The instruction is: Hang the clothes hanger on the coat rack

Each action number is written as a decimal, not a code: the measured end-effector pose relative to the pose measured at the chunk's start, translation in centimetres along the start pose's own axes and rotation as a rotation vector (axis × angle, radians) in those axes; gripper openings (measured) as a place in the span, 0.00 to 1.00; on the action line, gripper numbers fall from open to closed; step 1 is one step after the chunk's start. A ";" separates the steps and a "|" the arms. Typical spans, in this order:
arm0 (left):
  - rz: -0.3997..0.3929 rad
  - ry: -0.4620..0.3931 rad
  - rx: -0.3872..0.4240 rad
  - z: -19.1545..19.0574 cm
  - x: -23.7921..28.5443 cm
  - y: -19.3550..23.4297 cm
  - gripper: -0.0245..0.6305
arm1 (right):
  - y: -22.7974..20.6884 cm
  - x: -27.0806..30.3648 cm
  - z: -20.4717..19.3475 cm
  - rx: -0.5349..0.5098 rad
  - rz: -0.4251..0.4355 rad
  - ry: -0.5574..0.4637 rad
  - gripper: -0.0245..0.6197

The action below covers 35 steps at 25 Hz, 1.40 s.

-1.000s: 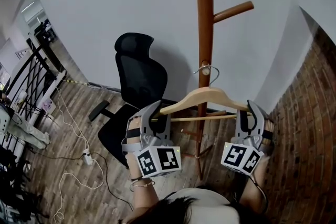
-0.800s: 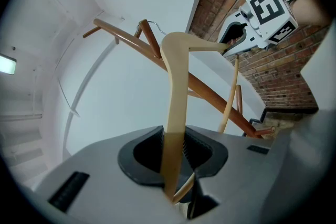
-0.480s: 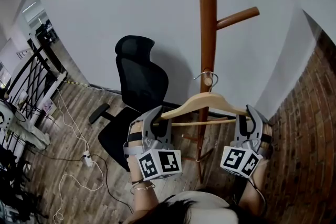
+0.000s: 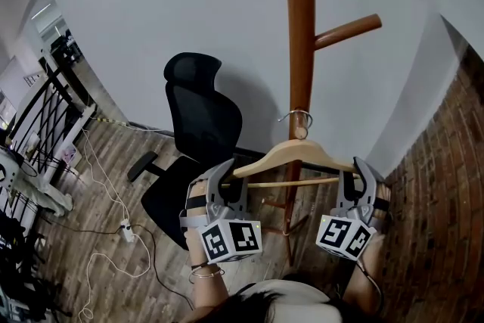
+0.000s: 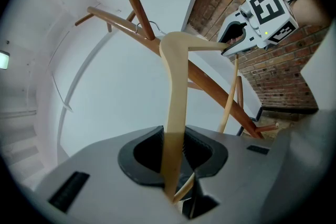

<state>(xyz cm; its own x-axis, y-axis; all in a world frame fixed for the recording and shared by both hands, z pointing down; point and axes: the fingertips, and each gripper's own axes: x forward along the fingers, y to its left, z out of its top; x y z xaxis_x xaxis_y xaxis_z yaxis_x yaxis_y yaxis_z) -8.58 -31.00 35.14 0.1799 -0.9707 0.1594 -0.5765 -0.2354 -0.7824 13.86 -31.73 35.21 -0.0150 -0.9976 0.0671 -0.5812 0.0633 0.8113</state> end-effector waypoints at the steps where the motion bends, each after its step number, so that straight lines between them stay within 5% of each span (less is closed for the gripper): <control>1: -0.002 0.001 -0.001 -0.1 0.1 -0.1 0.19 | 0.1 0.1 -0.1 0.000 0.001 0.002 0.22; 14: -0.022 0.003 0.044 -1.1 1.2 -1.2 0.19 | 0.7 0.8 -0.9 0.004 -0.009 0.015 0.23; 35: 0.001 -0.007 0.008 -1.0 1.7 -1.1 0.19 | 0.9 0.7 -0.6 0.036 0.006 -0.004 0.23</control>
<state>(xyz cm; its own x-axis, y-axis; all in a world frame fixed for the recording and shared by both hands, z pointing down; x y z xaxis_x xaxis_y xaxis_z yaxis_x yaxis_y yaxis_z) -8.44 -32.39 36.91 0.1849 -0.9705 0.1547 -0.5701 -0.2342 -0.7875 13.86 -32.31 36.31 -0.0213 -0.9974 0.0695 -0.6100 0.0681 0.7895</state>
